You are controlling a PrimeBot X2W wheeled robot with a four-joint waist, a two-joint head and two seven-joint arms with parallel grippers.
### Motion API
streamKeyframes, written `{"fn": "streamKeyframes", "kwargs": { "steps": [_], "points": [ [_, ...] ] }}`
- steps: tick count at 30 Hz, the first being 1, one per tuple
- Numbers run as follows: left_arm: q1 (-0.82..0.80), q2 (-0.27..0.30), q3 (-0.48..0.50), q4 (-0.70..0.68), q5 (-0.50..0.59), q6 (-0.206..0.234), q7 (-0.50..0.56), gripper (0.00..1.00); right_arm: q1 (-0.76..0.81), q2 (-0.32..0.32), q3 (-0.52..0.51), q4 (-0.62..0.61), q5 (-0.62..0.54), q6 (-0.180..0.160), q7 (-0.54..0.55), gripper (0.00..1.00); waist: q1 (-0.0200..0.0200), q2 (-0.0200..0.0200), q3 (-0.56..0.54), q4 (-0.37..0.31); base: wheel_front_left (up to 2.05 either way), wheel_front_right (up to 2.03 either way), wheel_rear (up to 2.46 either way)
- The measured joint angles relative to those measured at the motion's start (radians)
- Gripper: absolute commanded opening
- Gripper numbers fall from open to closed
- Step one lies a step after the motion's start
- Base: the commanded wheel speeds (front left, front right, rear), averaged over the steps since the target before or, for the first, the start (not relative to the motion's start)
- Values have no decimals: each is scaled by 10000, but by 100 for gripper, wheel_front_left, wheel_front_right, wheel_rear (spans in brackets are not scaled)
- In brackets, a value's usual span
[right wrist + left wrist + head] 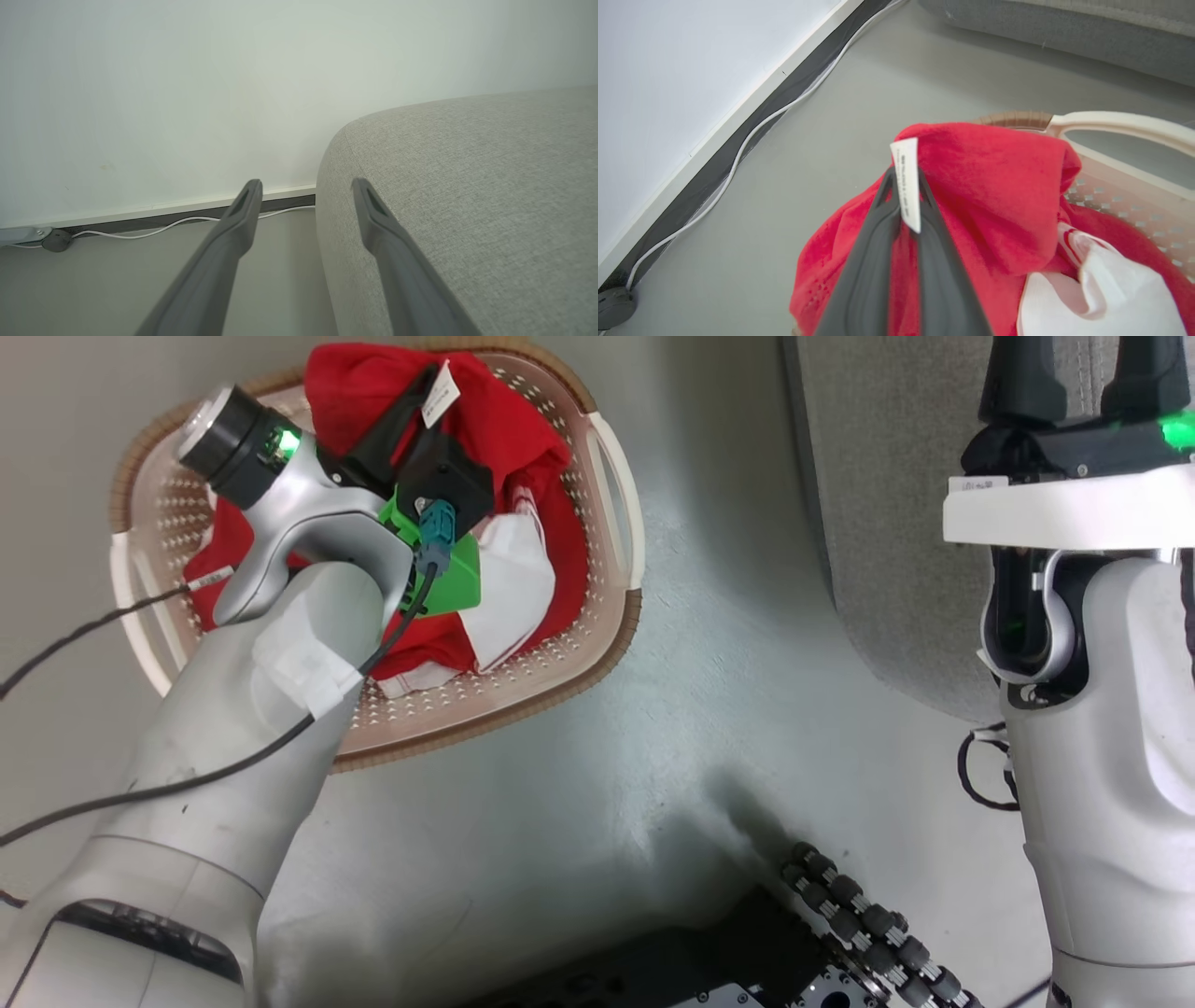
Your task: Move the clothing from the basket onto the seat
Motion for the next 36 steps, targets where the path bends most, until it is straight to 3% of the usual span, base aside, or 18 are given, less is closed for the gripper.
{"fn": "streamKeyframes", "kwargs": {
  "steps": [6,13,24,36],
  "points": [
    [462,-8,127,-1049,-719,42,-10,0,290,-4,-113,359,-313,196,0,100,0,0,-503,230,0,0,0],
    [1195,-38,280,-2577,-2454,-113,-10,0,694,-125,-184,773,-487,441,0,100,0,0,-1358,628,0,0,0],
    [1953,-59,541,-3614,-3545,-194,-10,0,1379,-178,-291,1331,-759,617,0,100,0,0,-2965,1463,0,0,0],
    [2690,-84,562,-3754,-3701,-313,-10,0,2330,-230,-458,1797,-920,821,0,100,0,0,-4683,2237,0,0,0]
  ]
}}
